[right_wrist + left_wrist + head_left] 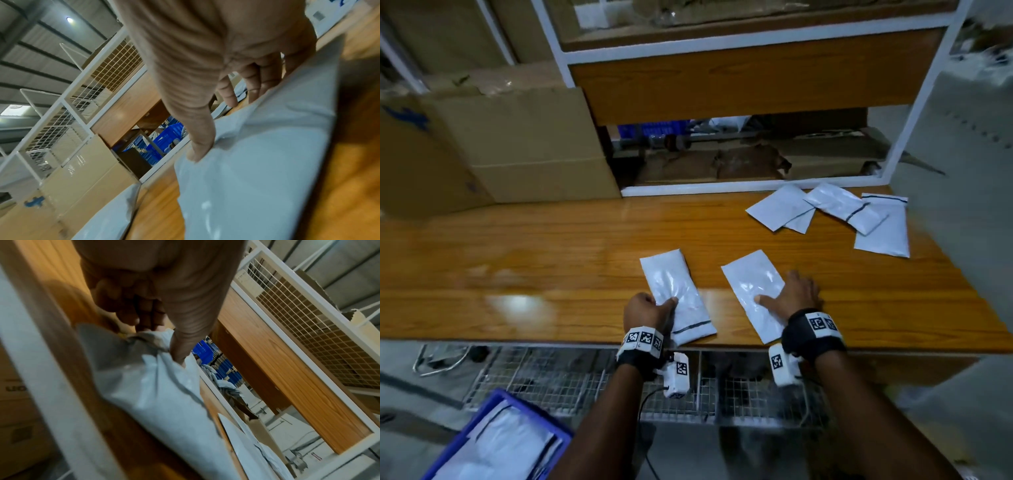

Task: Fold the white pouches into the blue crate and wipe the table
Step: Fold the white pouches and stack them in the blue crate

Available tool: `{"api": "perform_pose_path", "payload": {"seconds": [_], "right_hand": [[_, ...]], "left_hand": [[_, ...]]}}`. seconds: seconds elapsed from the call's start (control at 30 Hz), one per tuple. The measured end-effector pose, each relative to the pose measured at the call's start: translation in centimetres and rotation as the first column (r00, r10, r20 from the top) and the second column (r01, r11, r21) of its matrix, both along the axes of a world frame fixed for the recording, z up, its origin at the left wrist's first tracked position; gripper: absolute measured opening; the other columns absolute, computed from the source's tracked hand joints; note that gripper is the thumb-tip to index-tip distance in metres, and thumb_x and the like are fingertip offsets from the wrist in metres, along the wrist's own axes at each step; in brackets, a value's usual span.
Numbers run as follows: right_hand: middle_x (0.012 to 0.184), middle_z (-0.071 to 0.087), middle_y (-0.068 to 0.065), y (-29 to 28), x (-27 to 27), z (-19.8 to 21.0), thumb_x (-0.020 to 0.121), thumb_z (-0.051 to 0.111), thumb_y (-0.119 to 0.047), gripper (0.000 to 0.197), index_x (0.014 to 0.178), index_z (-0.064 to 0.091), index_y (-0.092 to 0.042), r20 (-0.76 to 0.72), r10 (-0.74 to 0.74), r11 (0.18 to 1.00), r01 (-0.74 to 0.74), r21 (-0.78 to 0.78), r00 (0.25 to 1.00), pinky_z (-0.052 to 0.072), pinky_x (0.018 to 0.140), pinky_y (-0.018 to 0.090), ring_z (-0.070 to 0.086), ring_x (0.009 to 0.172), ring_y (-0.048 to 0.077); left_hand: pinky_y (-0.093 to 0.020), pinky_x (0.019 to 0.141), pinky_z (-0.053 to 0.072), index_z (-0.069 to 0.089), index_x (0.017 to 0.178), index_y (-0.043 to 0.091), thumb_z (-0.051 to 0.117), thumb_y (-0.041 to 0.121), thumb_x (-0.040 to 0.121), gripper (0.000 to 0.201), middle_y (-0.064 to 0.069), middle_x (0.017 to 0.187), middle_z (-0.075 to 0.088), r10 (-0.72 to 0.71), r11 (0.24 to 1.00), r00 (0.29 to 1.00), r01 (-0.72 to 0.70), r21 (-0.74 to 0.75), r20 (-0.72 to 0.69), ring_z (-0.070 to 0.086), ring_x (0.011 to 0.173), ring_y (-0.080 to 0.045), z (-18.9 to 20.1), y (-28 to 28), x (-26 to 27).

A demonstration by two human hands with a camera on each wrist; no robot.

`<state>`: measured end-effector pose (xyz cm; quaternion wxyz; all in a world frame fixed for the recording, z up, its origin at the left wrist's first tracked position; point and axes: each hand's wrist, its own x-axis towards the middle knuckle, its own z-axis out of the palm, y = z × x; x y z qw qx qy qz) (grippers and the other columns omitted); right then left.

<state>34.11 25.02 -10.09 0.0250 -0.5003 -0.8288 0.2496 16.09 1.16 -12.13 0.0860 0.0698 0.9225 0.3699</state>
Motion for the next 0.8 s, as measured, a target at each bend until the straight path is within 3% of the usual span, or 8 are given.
{"api": "perform_pose_path", "payload": {"seconds": [0.07,0.2,0.33,0.43,0.57,0.7,0.8], "right_hand": [[0.149,0.035,0.016,-1.0,-1.6,-0.5,0.058,0.083,-0.061,0.112,0.146,0.029,-0.017,-0.023,0.042,0.997,-0.043,-0.07,0.999,0.036,0.105,0.05,0.031,0.137,0.039],[0.14,0.048,0.013,-5.0,-5.4,-0.4,0.052,0.094,-0.041,0.111,0.141,0.035,-0.014,-0.215,0.099,0.985,-0.126,-0.115,0.972,0.047,0.09,0.044,0.046,0.127,0.036],[0.132,0.058,0.011,-9.6,-9.4,-0.7,0.06,0.092,-0.034,0.093,0.137,0.045,-0.013,-0.335,0.169,0.962,-0.228,-0.147,0.927,0.051,0.085,0.043,0.056,0.117,0.035],[0.114,0.069,0.008,-13.3,-12.3,-1.0,0.069,0.087,-0.03,0.059,0.118,0.065,-0.007,-0.394,0.227,0.929,-0.319,-0.186,0.891,0.047,0.074,0.03,0.066,0.1,0.028],[0.097,0.073,0.007,-19.6,-15.6,-0.3,0.083,0.076,-0.025,0.022,0.097,0.072,-0.009,-0.463,0.311,0.868,-0.447,-0.217,0.83,0.045,0.069,0.028,0.066,0.084,0.024],[0.103,0.068,0.003,-27.8,-19.0,0.2,0.09,0.066,-0.029,0.018,0.106,0.065,-0.019,-0.493,0.448,0.775,-0.599,-0.201,0.746,0.045,0.075,0.031,0.063,0.094,0.026],[0.109,0.069,0.004,-34.6,-21.0,0.0,0.093,0.063,-0.031,0.02,0.107,0.064,-0.017,-0.479,0.568,0.706,-0.695,-0.134,0.67,0.038,0.072,0.026,0.062,0.098,0.027]], "left_hand": [[-0.023,0.044,0.03,0.055,0.068,0.013,0.078,0.06,0.066,0.052,-0.002,0.058,0.056,0.041,0.999,0.999,-0.041,0.015,-0.015,0.054,0.053,-0.021,-0.5,-2.1,-0.5],[-0.025,0.047,0.034,0.052,0.069,0.012,0.079,0.054,0.071,0.05,-0.002,0.061,0.056,0.125,0.991,0.991,-0.122,0.052,-0.046,0.056,0.057,-0.023,-0.7,-7.0,-1.8],[-0.027,0.052,0.038,0.055,0.072,0.008,0.082,0.046,0.072,0.046,-0.003,0.064,0.057,0.201,0.97,0.979,-0.193,0.147,-0.042,0.054,0.059,-0.021,-0.8,-12.3,-3.0],[-0.027,0.057,0.04,0.057,0.076,0.008,0.084,0.037,0.073,0.04,-0.003,0.069,0.059,0.283,0.919,0.959,-0.275,0.283,0.01,0.055,0.065,-0.02,-1.1,-16.7,-3.9],[-0.026,0.054,0.039,0.055,0.071,0.011,0.089,0.022,0.07,0.035,-0.002,0.064,0.055,0.359,0.837,0.933,-0.339,0.429,0.035,0.049,0.058,-0.013,-1.7,-22.8,-4.1],[-0.014,0.054,0.046,0.062,0.085,0.011,0.091,0.02,0.066,0.036,0.001,0.071,0.066,0.467,0.757,0.881,-0.444,0.48,0.078,0.06,0.059,-0.003,-3.2,-29.9,-3.2],[-0.025,0.065,0.059,0.069,0.1,0.013,0.091,0.022,0.066,0.042,-0.001,0.084,0.076,0.53,0.685,0.834,-0.528,0.501,0.154,0.072,0.073,-0.009,-4.9,-36.1,-2.7]]}}
